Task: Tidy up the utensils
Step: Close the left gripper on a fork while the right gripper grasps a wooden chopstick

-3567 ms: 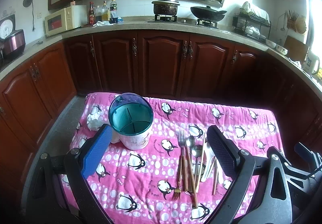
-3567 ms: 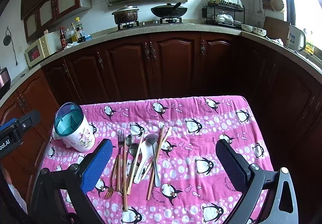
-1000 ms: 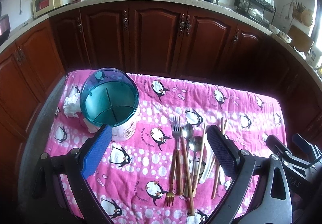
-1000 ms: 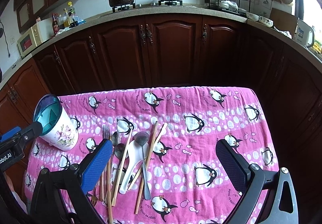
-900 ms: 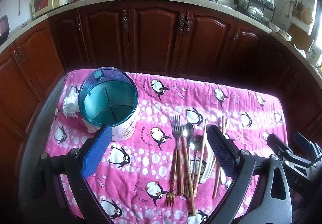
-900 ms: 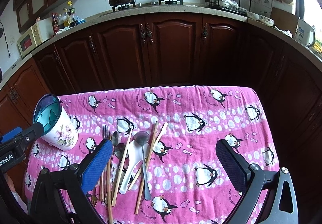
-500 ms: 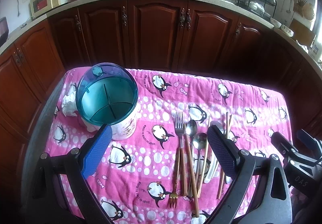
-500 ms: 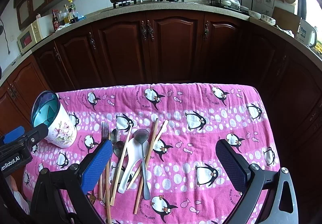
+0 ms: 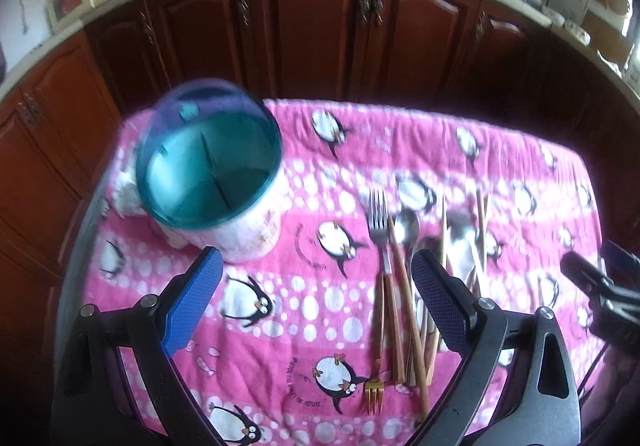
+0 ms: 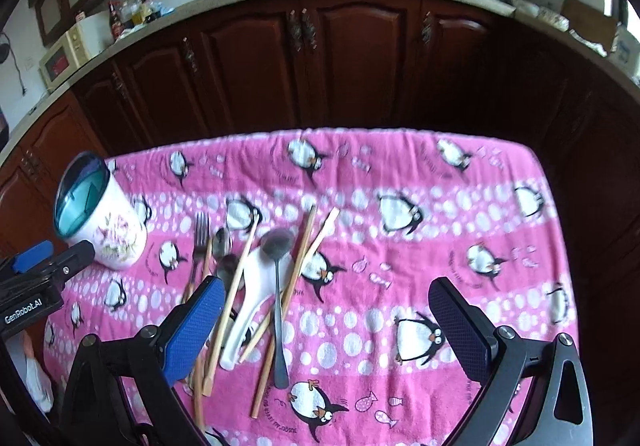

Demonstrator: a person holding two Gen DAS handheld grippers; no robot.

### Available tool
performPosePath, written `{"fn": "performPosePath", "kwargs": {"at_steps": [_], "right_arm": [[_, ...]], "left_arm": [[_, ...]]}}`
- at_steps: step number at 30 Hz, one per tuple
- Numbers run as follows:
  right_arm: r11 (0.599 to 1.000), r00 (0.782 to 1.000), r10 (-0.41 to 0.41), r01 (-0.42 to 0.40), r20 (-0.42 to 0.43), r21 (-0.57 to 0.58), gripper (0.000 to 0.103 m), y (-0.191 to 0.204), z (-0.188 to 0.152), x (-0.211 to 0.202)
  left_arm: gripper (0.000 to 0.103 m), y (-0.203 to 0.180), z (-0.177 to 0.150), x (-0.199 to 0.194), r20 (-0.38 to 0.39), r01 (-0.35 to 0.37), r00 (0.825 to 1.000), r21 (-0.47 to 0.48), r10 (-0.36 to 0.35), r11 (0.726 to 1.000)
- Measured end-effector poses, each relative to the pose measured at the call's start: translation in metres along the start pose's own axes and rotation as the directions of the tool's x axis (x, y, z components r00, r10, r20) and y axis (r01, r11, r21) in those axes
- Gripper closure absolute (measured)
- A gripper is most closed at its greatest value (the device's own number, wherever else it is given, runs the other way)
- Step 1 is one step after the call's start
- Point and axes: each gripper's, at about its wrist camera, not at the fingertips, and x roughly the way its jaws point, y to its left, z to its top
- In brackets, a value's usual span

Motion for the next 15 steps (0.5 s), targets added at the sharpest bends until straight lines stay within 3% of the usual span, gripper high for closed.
{"fn": "performPosePath", "kwargs": {"at_steps": [2, 6, 8, 12, 15], "right_arm": [[0.999, 0.999, 0.044, -0.044, -0.02, -0.009, 0.024, -0.003, -0.001, 0.012], [0.987, 0.986, 0.159, -0.16, -0.058, -0.013, 0.043, -0.007, 0.001, 0.034], [0.983, 0.981, 0.178, -0.18, -0.075, -0.02, 0.055, -0.007, 0.003, 0.045], [0.977, 0.972, 0.212, -0.212, -0.098, 0.015, 0.066, -0.019, 0.011, 0.066], [0.967, 0.962, 0.253, -0.249, -0.102, 0.047, 0.069, -0.026, 0.016, 0.079]], "left_arm": [[0.022, -0.001, -0.003, 0.013, -0.03, 0.028, 0.999, -0.004, -0.028, 1.0], [0.039, -0.009, -0.004, 0.039, -0.092, 0.051, 0.995, 0.016, -0.049, 0.999], [0.048, -0.017, -0.004, 0.052, -0.121, 0.059, 0.991, 0.04, -0.054, 0.997], [0.059, -0.027, -0.001, 0.073, -0.163, 0.075, 0.985, 0.068, -0.063, 0.995], [0.061, -0.028, 0.003, 0.089, -0.208, 0.113, 0.973, 0.042, -0.102, 0.993]]}}
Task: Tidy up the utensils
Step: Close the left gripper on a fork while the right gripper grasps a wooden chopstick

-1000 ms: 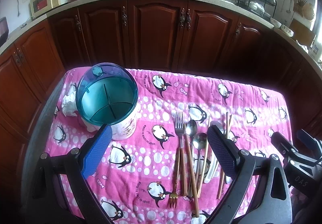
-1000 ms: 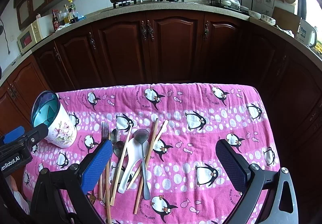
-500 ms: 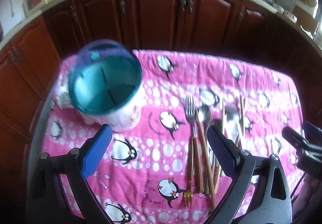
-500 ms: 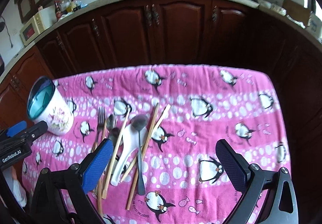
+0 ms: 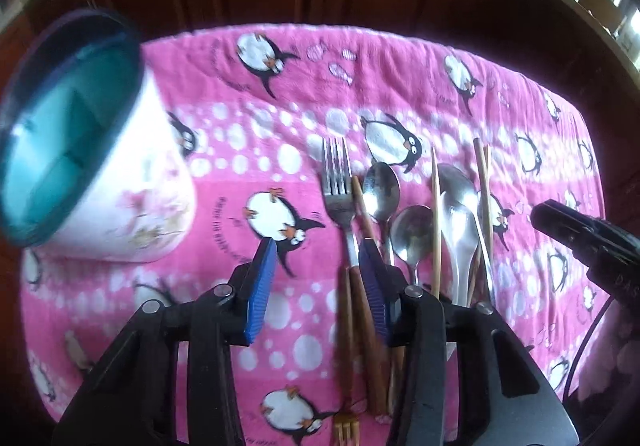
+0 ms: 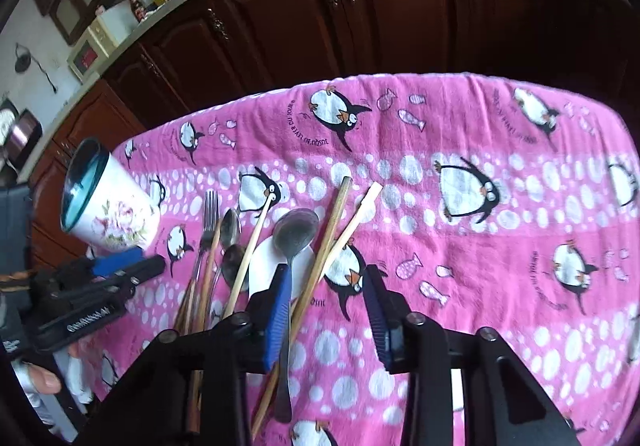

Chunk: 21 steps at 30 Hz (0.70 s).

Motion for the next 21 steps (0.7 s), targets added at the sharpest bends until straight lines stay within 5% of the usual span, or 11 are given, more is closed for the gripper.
{"fn": "performPosePath", "kwargs": {"at_steps": [21], "right_arm": [[0.996, 0.993, 0.076, -0.072, -0.093, 0.048, 0.078, -0.006, 0.046, 0.068]], "left_arm": [[0.061, 0.01, 0.046, 0.045, -0.033, -0.113, 0.993, -0.036, 0.112, 0.993]]}}
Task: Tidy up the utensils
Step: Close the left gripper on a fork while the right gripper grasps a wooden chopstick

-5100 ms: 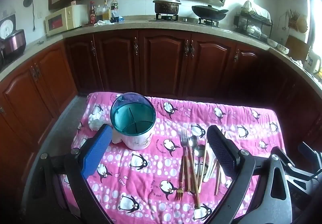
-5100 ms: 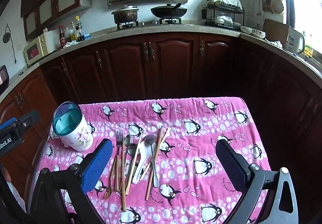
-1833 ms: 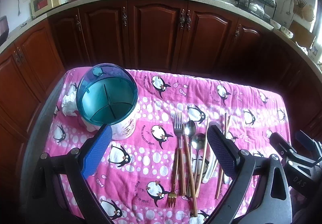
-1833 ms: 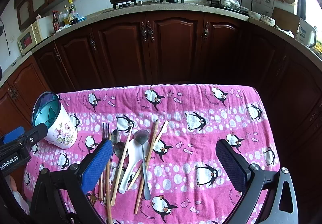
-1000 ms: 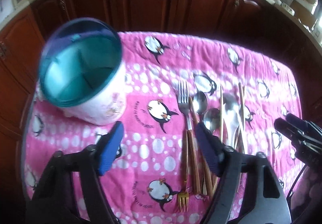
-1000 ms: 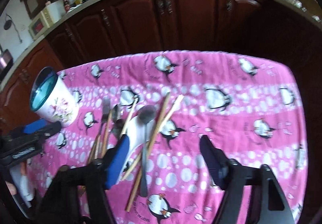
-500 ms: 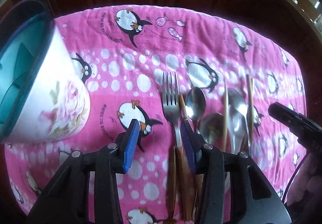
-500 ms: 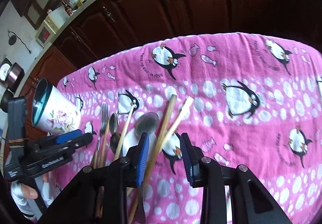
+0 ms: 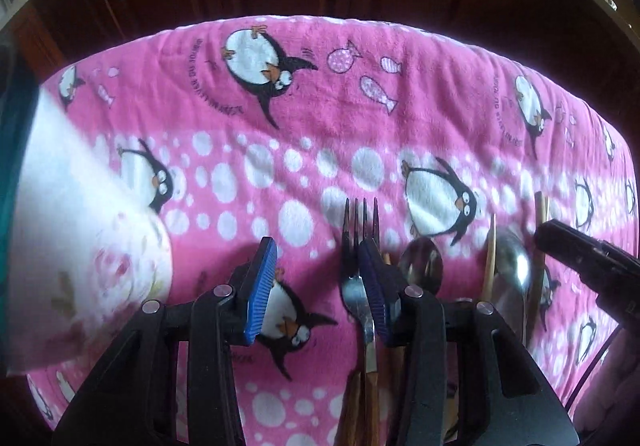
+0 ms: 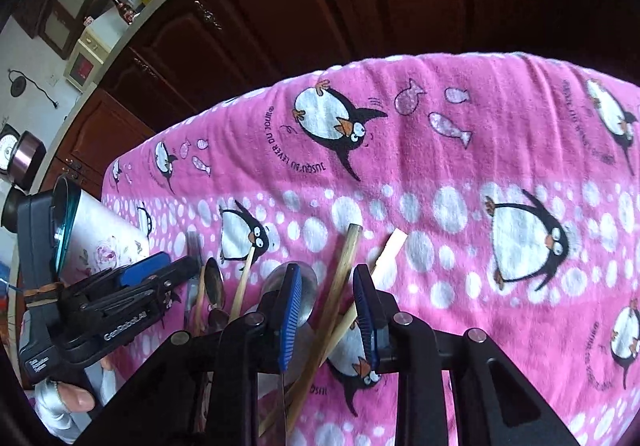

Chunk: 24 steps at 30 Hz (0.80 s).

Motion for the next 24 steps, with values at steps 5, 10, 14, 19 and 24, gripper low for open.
{"fn": "performPosePath", "kwargs": {"at_steps": [5, 10, 14, 19, 24], "right_arm": [[1.0, 1.0, -0.005, 0.005, -0.011, -0.011, 0.09, -0.003, 0.001, 0.007], [1.0, 1.0, 0.007, -0.007, -0.002, -0.012, 0.092, -0.006, -0.002, 0.002], [0.999, 0.998, 0.035, -0.033, 0.059, -0.025, 0.093, -0.004, -0.008, -0.03], [0.998, 0.994, 0.041, -0.036, 0.104, -0.052, 0.093, 0.002, -0.012, -0.059], [0.998, 0.993, 0.028, -0.021, 0.114, -0.063, 0.093, 0.007, -0.017, -0.066]], "left_arm": [[0.084, -0.014, 0.009, 0.005, 0.01, 0.056, 0.998, 0.024, -0.056, 0.998], [0.091, -0.016, 0.007, -0.001, 0.004, 0.152, 0.988, 0.016, -0.152, 0.988], [0.103, -0.006, 0.006, -0.026, 0.042, 0.209, 0.977, 0.024, -0.21, 0.978], [0.103, -0.005, 0.007, -0.054, 0.081, 0.215, 0.972, 0.075, -0.221, 0.974], [0.101, -0.002, 0.0, -0.041, 0.055, 0.166, 0.984, 0.019, -0.167, 0.986]]}}
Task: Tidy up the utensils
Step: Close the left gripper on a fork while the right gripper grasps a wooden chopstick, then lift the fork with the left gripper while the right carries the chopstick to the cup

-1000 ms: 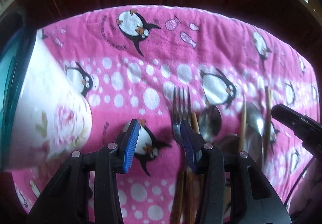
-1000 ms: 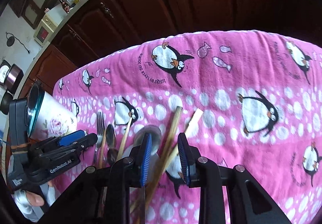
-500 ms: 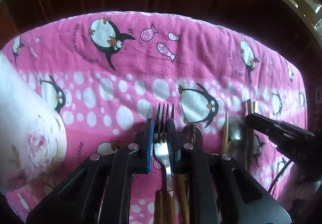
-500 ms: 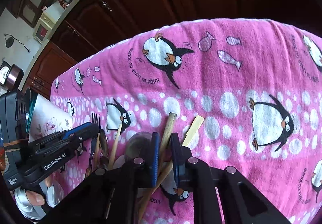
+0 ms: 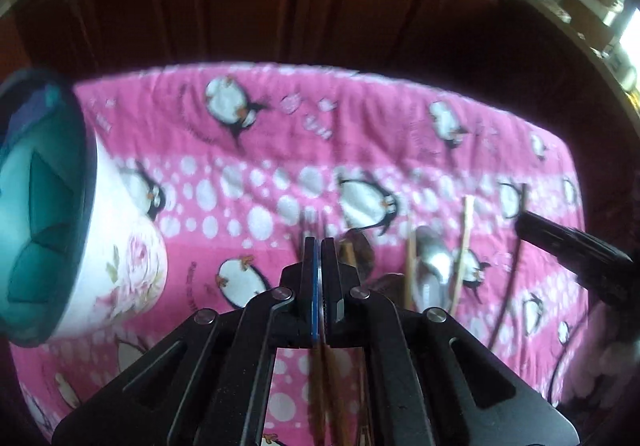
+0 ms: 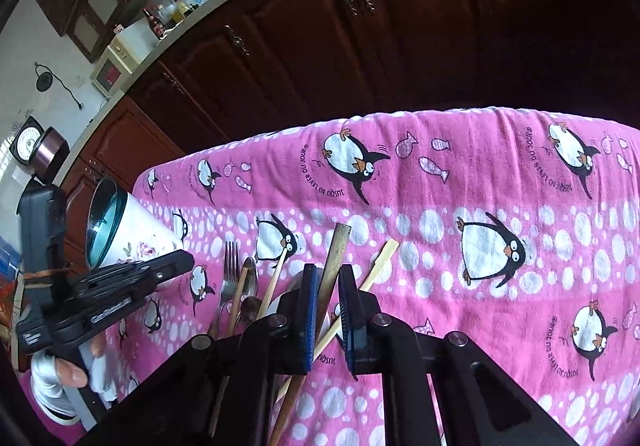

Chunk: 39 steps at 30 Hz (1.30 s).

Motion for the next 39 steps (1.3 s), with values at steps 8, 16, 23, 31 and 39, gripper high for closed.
{"fn": "performPosePath", "kwargs": {"at_steps": [8, 16, 23, 31, 39], "right_arm": [[0.999, 1.0, 0.017, -0.016, -0.019, 0.033, 0.093, -0.009, -0.003, 0.008], [0.998, 0.999, 0.046, -0.045, -0.022, 0.037, 0.093, -0.012, 0.002, 0.015], [0.998, 0.999, 0.053, -0.053, 0.005, 0.016, 0.093, -0.011, 0.002, 0.004], [0.998, 0.996, 0.046, -0.044, 0.071, -0.038, 0.094, 0.011, 0.0, -0.03], [0.993, 0.99, 0.06, -0.046, 0.13, -0.11, 0.094, 0.046, -0.003, -0.059]], "left_arm": [[0.073, 0.007, -0.01, 0.043, -0.061, -0.056, 0.997, -0.04, 0.053, 0.998], [0.062, -0.005, 0.009, 0.06, -0.059, -0.082, 0.995, 0.032, 0.084, 0.996], [0.083, -0.008, 0.015, 0.04, -0.057, 0.019, 0.998, 0.017, -0.018, 1.0], [0.083, -0.004, 0.002, -0.038, 0.076, 0.069, 0.994, 0.051, -0.073, 0.996], [0.083, 0.004, -0.029, -0.111, 0.177, 0.101, 0.978, 0.083, -0.114, 0.991]]}}
